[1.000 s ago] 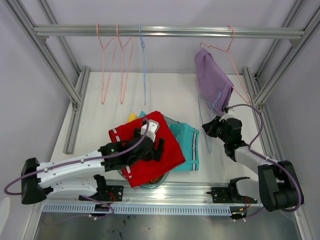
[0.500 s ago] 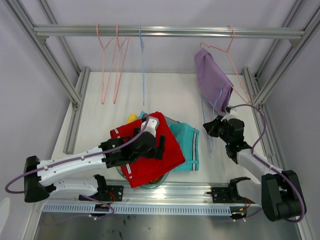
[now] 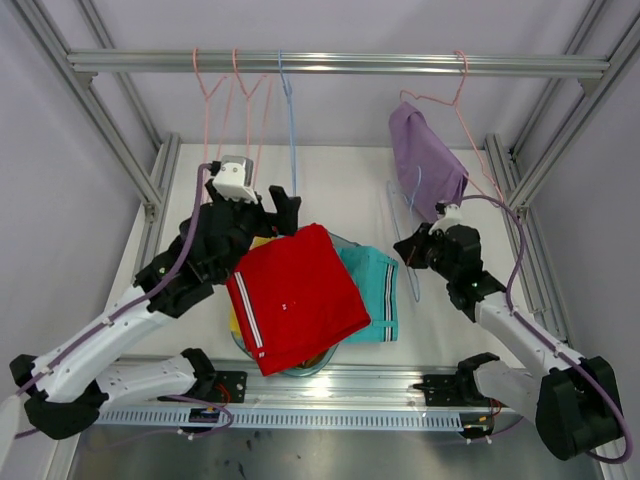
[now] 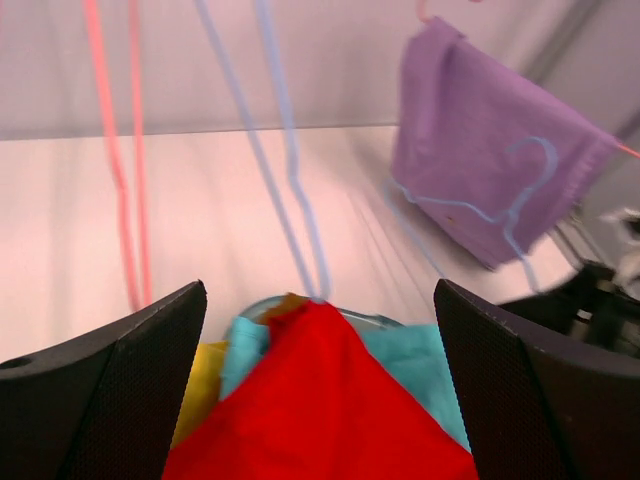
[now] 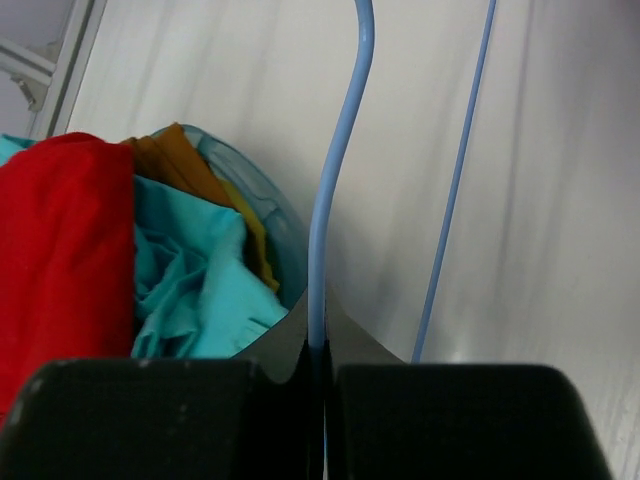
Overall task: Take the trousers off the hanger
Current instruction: Place the trousers in the bin, then place the hanger at the clothesline, then pick up the hanger from the clothesline.
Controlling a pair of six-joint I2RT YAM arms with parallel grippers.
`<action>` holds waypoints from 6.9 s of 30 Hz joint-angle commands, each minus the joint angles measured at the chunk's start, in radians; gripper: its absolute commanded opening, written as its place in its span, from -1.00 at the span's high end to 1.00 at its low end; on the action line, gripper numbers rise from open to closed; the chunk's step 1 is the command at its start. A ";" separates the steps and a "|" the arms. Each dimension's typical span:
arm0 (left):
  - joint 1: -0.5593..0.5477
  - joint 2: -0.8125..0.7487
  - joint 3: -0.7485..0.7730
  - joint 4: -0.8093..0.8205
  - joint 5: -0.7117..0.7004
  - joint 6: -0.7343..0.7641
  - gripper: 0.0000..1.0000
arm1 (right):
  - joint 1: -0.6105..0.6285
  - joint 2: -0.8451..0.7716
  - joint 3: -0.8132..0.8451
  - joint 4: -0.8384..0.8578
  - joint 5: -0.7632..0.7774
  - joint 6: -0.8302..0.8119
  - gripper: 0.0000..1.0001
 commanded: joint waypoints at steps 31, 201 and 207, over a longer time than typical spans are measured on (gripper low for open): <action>0.214 -0.255 -0.356 0.334 0.025 0.122 -0.99 | 0.490 0.548 1.224 -0.407 0.353 -0.269 1.00; 0.213 -0.245 -0.357 0.340 0.115 0.134 -0.99 | -0.270 0.264 0.729 0.015 -0.369 -0.033 -0.37; 0.213 -0.243 -0.354 0.337 0.123 0.131 -0.99 | -0.273 0.302 0.714 0.144 -0.435 0.052 -0.22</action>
